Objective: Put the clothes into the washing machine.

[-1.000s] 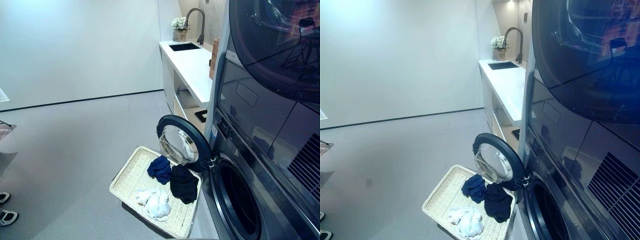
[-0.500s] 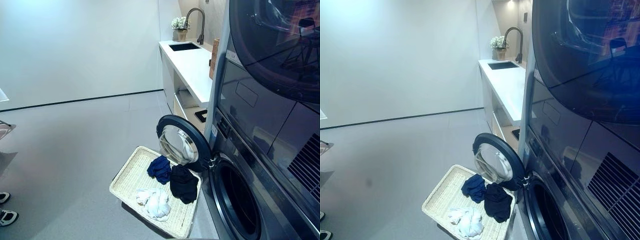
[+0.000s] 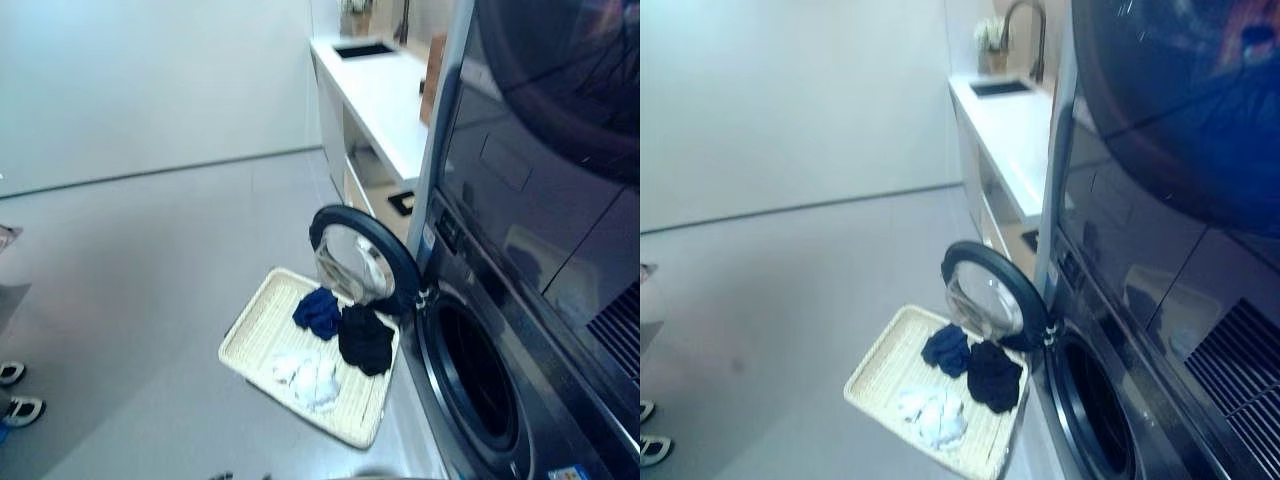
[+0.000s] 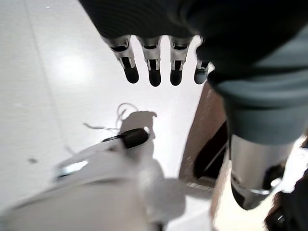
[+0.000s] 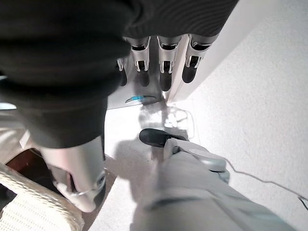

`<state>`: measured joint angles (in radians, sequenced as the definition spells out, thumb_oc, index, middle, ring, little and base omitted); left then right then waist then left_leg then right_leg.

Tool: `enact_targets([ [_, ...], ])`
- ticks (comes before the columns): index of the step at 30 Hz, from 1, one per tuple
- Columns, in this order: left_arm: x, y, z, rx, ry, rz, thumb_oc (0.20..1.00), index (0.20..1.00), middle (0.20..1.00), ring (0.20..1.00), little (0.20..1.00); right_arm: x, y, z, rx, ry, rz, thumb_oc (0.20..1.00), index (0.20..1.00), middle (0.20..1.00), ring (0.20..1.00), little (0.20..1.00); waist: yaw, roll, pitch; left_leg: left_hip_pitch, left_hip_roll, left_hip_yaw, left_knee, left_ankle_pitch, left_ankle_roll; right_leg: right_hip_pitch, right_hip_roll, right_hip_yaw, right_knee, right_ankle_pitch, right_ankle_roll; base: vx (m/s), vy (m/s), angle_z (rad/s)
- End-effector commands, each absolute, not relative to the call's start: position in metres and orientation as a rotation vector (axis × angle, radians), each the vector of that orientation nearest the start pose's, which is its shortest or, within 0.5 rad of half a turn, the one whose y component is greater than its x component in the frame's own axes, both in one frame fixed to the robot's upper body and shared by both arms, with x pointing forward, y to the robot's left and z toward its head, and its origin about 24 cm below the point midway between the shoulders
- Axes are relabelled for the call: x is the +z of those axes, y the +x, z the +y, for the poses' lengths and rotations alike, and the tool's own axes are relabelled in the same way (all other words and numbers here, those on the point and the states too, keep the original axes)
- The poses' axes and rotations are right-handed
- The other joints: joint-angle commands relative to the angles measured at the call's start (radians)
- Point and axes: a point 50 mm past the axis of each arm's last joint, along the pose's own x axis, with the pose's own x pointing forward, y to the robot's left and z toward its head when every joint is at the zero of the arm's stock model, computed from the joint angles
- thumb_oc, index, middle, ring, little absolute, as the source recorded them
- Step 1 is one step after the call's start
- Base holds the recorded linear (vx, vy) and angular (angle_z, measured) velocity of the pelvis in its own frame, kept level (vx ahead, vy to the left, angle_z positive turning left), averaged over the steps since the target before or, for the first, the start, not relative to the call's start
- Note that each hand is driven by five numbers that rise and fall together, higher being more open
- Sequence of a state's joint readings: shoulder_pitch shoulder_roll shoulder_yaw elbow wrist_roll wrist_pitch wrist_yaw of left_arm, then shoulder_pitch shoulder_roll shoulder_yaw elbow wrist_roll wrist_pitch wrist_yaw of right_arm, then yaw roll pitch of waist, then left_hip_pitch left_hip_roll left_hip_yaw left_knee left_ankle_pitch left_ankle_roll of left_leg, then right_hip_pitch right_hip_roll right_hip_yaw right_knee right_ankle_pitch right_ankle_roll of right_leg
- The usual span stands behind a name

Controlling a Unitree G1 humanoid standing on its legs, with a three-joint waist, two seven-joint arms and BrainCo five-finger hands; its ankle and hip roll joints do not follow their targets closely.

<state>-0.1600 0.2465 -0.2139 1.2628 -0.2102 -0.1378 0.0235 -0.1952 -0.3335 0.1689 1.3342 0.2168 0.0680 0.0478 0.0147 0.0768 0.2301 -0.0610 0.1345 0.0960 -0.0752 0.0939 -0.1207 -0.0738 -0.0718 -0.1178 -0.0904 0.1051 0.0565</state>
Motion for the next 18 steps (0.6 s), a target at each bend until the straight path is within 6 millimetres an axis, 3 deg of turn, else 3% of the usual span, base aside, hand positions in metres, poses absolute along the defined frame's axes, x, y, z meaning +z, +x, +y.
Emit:
enact_targets([
  [1,-0.107,0.211,0.240,0.243,0.179,0.689,1.000,1.000,1.000,1.000,1.000,-0.125,0.184,-0.256,-0.164,-0.168,1.030,1.000,1.000,1.000,1.000,1.000,0.009,-0.055,0.079,0.002,-0.041,-0.075,-0.012,-0.013,0.068,-0.045,-0.054,0.064,0.051,0.015,0.033,-0.08,0.049,0.00],
  [7,-0.045,0.268,0.254,0.453,0.165,0.301,1.000,1.000,1.000,1.000,1.000,-0.098,0.225,-0.264,-0.199,-0.138,0.854,1.000,1.000,1.000,1.000,1.000,0.021,-0.059,0.172,-0.094,-0.058,-0.088,-0.012,0.011,0.071,-0.157,-0.061,0.045,0.090,0.030,0.039,-0.07,0.013,0.04],
  [8,-0.012,0.291,0.260,0.543,0.192,0.145,1.000,1.000,1.000,1.000,1.000,-0.084,0.244,-0.267,-0.209,-0.122,0.778,1.000,1.000,1.000,1.000,1.000,0.030,-0.065,0.216,-0.154,-0.065,-0.103,0.018,0.022,0.071,-0.223,-0.065,0.044,0.139,0.027,0.041,-0.07,-0.030,0.02],
  [14,0.051,0.319,0.262,0.644,0.293,-0.162,1.000,1.000,1.000,1.000,1.000,-0.057,0.274,-0.266,-0.194,-0.104,0.626,1.000,1.000,1.000,1.000,1.000,0.034,-0.085,0.288,-0.305,-0.083,-0.125,0.124,0.019,0.069,-0.363,-0.069,0.037,0.234,0.023,0.045,-0.07,-0.035,-0.02],
  [18,0.081,0.330,0.248,0.634,0.370,-0.323,1.000,1.000,1.000,1.000,1.000,-0.043,0.286,-0.264,-0.177,-0.111,0.541,1.000,1.000,1.000,1.000,1.000,0.028,-0.089,0.290,-0.454,-0.103,-0.152,0.219,0.013,0.070,-0.499,-0.063,0.037,0.306,0.019,0.044,-0.05,-0.031,0.03],
])
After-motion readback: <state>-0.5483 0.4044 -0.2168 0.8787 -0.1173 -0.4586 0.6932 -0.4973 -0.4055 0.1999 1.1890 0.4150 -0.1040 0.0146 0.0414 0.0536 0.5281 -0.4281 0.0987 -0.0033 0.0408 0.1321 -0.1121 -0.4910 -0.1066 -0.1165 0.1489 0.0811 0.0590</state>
